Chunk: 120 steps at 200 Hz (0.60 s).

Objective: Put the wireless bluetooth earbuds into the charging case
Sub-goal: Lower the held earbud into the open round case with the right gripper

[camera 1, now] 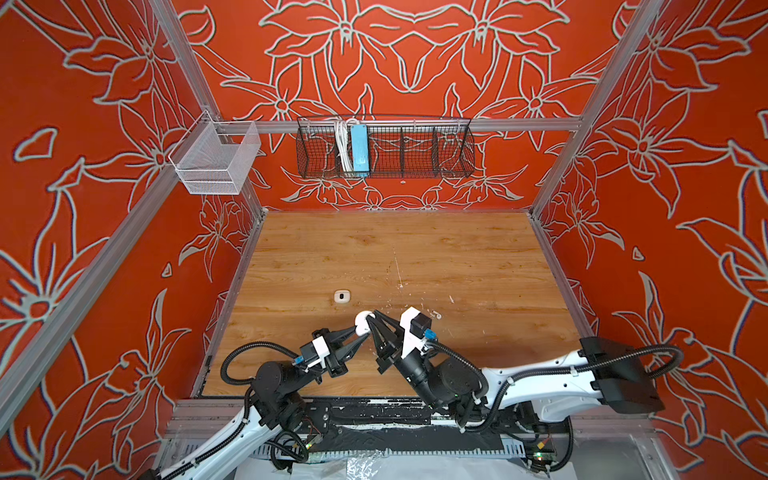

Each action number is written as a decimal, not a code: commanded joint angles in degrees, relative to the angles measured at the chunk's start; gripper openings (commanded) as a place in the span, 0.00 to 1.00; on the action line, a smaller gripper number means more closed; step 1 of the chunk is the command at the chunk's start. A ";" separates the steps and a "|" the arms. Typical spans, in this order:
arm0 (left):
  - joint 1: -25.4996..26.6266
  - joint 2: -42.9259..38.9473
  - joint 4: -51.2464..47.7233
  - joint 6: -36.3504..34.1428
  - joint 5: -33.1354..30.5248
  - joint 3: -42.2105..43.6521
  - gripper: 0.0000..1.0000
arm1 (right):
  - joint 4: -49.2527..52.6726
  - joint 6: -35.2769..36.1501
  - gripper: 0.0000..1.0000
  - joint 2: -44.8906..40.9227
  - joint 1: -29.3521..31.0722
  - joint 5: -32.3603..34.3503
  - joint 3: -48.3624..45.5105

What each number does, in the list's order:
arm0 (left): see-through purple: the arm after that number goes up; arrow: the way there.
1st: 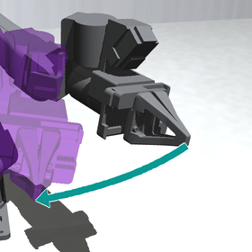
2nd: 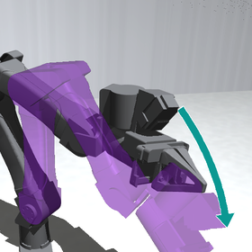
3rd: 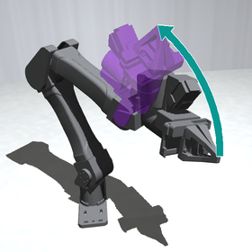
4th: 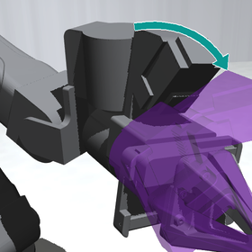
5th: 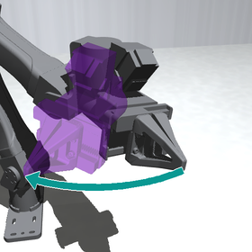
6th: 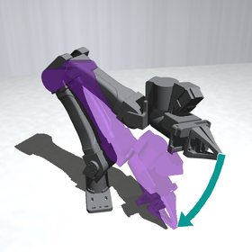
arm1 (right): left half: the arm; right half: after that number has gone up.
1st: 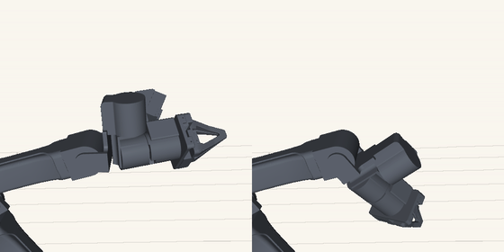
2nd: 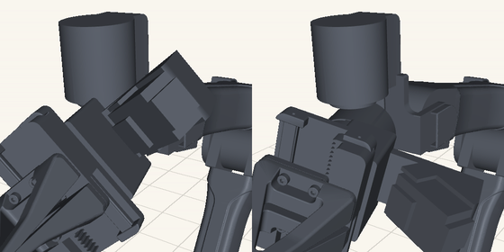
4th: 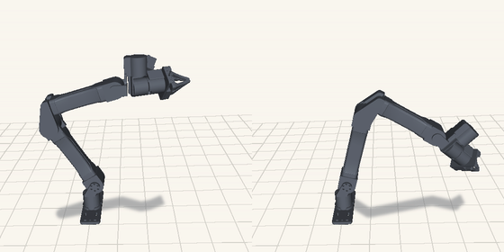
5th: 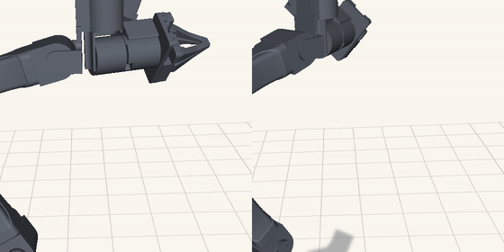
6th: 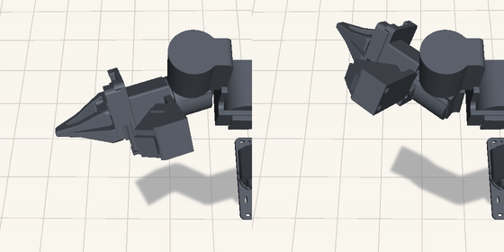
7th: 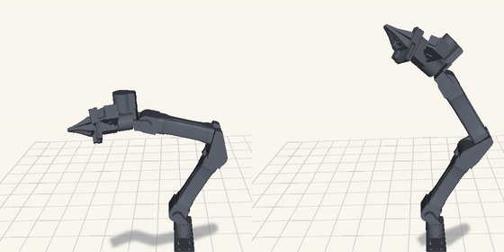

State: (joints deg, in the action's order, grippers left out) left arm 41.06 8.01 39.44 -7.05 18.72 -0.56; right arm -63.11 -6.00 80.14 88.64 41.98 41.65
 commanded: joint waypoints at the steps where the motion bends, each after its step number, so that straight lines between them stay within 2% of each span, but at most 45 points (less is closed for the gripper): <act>1: 0.78 -0.89 2.57 -0.95 1.76 3.55 0.00 | -2.73 1.87 0.10 -0.45 0.65 -3.56 -2.36; 65: 0.78 -0.32 2.14 -1.04 0.18 3.46 0.00 | -0.58 1.16 0.10 -4.09 1.28 -6.22 -2.80; 120: 0.81 -0.63 1.63 -1.06 -0.33 3.50 0.00 | 1.52 2.59 0.10 -2.83 1.71 -5.78 0.04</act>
State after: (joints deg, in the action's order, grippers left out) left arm 41.63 7.99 39.68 -7.66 19.16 -0.56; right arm -62.59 -5.02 77.03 89.54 37.12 39.38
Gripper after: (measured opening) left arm 0.208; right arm 0.182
